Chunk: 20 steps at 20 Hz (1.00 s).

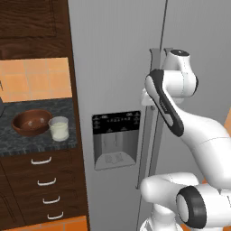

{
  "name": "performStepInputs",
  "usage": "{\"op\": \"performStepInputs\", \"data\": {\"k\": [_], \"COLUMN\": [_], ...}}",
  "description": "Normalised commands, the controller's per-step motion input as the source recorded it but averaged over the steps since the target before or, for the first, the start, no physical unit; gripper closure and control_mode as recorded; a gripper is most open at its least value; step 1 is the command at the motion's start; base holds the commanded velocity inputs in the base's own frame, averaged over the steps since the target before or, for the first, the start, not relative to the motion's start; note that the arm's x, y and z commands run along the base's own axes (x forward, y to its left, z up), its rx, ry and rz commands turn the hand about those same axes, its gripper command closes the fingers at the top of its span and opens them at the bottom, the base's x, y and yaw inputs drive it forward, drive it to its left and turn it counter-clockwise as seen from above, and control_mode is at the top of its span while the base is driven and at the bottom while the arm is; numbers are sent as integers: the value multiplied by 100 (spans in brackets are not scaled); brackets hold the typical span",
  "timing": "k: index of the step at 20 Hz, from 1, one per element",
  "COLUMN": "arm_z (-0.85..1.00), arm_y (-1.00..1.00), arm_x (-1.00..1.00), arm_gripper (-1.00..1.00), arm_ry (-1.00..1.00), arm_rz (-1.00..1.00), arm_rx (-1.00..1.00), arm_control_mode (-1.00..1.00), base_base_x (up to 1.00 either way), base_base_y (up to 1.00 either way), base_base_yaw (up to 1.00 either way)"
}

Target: Grab a lemon wedge from the fridge and one ice cube from the ice bowl, and put them in the glass of lemonade.

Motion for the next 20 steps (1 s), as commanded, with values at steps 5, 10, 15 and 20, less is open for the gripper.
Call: {"op": "performStepInputs", "data": {"k": [5, 10, 15, 20], "arm_z": [-4, -21, -35, -4], "arm_y": [-7, -13, -4, 2], "arm_x": [-15, -84, -52, -8], "arm_gripper": [-100, -100, -100, -100], "arm_ry": [2, -8, 4, 5], "arm_rz": [-1, -2, 1, 7], "arm_rx": [0, 3, 0, -3], "arm_control_mode": [-100, -100, -100, -100], "base_base_x": [0, 0, 0, 0], "base_base_y": [0, 0, 0, 0], "base_base_yaw": [0, 0, 0, 0]}}
